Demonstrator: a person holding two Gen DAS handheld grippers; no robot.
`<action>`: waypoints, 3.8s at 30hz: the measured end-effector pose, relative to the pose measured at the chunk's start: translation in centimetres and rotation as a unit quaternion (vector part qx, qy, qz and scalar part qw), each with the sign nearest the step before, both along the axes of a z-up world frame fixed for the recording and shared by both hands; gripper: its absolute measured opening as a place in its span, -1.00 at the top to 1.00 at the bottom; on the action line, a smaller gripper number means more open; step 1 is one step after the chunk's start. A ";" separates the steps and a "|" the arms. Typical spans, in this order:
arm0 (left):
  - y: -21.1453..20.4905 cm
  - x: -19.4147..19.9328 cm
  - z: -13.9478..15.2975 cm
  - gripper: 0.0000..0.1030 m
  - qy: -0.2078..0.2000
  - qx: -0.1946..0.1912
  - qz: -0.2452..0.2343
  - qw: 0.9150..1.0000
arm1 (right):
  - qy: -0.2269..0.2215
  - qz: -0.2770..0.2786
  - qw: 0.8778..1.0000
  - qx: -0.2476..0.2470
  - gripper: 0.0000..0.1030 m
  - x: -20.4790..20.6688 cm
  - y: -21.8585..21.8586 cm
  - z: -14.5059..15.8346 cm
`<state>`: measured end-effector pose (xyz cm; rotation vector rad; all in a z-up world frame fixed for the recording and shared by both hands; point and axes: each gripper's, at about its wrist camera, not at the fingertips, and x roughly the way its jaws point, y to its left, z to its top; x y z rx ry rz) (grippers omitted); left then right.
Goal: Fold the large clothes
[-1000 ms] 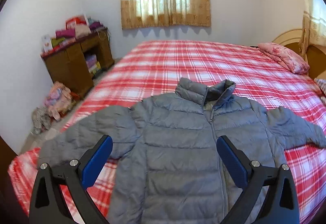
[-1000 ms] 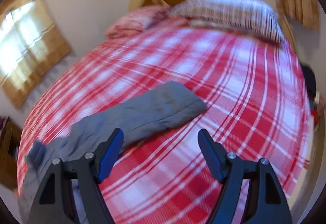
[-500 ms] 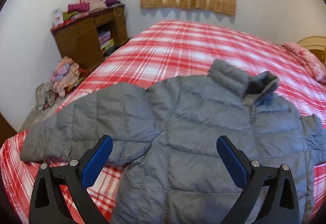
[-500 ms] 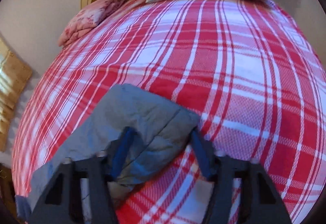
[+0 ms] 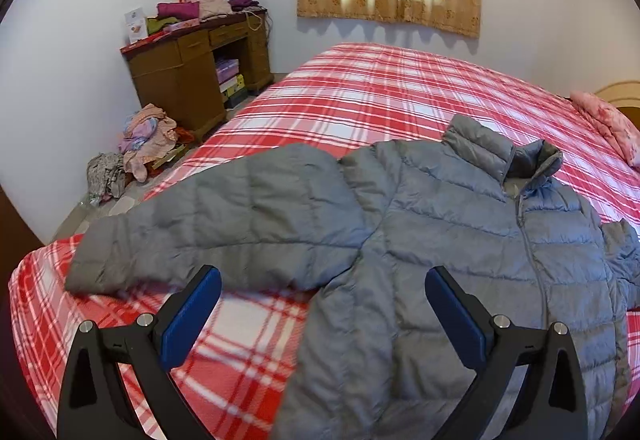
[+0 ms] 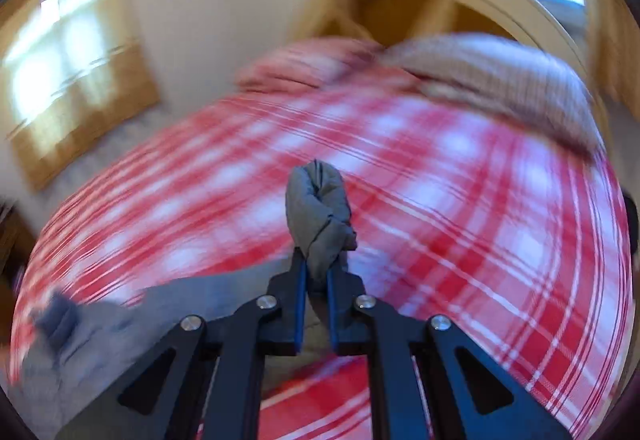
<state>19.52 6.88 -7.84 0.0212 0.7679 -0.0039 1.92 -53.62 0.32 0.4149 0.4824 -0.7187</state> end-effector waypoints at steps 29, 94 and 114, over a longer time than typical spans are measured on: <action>8.5 -0.3 -2.0 -0.98 -0.019 -0.026 0.051 0.998 | -0.001 0.507 0.856 0.100 -0.47 17.3 43.1 -9.9; 24.6 3.3 -7.6 -0.98 0.034 -0.164 0.463 0.870 | 0.082 0.250 0.962 0.080 0.16 15.4 20.4 -15.1; 16.9 4.2 0.2 0.71 -0.118 -0.107 0.259 0.953 | 0.074 0.252 0.961 0.086 0.15 15.2 20.2 -15.1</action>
